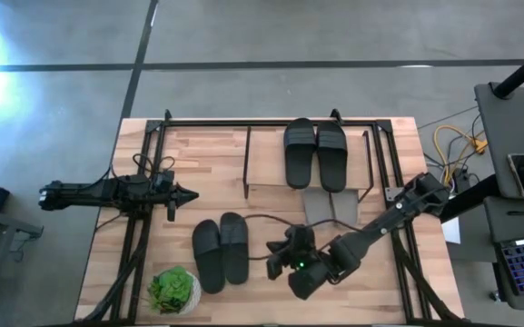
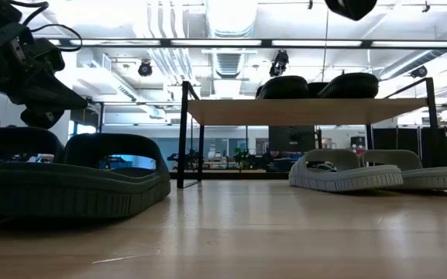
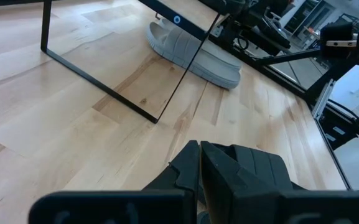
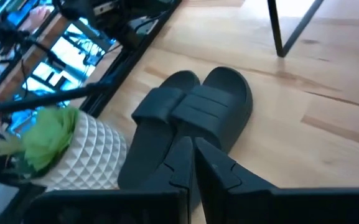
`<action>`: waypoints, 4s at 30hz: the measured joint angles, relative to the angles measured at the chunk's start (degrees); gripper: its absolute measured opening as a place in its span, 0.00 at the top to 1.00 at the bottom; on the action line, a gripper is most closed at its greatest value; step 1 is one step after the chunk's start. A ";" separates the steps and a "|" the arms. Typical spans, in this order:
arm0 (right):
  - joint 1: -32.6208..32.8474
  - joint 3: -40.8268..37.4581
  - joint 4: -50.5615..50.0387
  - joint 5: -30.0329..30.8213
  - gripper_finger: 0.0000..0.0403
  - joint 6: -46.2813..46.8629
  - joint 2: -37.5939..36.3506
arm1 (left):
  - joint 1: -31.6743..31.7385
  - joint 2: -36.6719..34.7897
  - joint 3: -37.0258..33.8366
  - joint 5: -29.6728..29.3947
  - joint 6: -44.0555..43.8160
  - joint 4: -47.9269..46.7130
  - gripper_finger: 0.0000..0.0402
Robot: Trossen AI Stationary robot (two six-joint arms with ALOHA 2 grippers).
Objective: Pick and place slides into the shelf
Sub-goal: Put the black slide under the shelf
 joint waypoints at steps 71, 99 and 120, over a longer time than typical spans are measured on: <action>-14.48 -0.57 14.93 -37.68 0.98 -31.68 -0.04 | -0.01 0.01 0.01 0.00 0.00 0.00 1.00; -13.75 -0.55 -7.64 -29.83 0.98 -21.84 -0.02 | -0.01 -0.01 0.01 0.00 0.00 0.00 1.00; -14.33 -8.25 -23.43 -20.78 0.98 1.12 0.00 | -0.01 0.00 0.00 0.00 0.01 0.00 1.00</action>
